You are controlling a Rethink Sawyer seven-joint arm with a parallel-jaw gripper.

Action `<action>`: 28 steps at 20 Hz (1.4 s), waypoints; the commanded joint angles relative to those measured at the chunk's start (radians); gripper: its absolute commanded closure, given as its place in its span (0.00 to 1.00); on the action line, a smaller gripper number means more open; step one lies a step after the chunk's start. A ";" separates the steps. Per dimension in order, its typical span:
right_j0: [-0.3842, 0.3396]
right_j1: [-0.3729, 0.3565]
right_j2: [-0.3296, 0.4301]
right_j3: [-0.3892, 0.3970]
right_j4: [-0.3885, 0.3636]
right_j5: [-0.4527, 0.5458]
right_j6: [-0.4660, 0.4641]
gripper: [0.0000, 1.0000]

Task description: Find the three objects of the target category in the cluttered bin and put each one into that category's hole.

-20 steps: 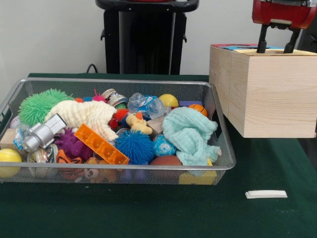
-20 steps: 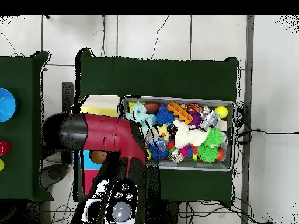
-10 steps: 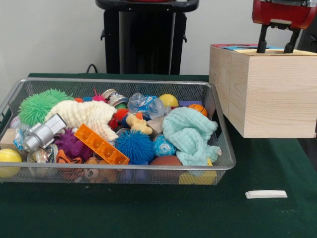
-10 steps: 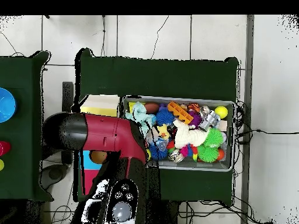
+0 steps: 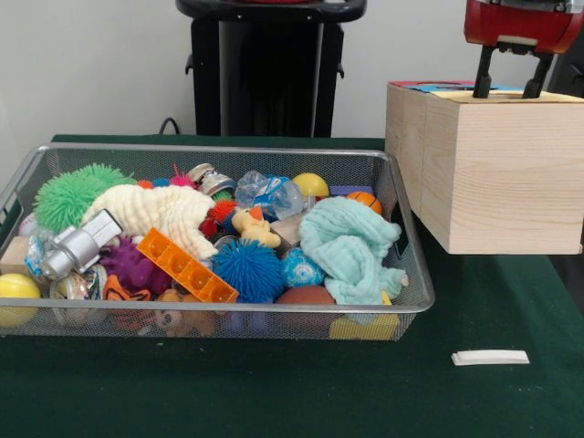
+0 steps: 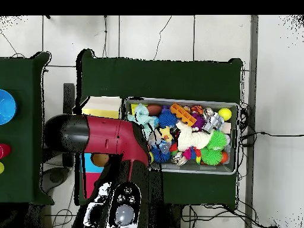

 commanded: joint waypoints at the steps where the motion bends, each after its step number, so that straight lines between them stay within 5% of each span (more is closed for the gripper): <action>1: -0.050 -0.020 0.001 0.033 -0.007 -0.018 0.169 0.00; 21: -0.060 -0.001 0.018 0.059 0.002 -0.098 0.171 0.00; 28: -0.048 -0.021 -0.005 0.035 -0.007 -0.033 0.175 0.00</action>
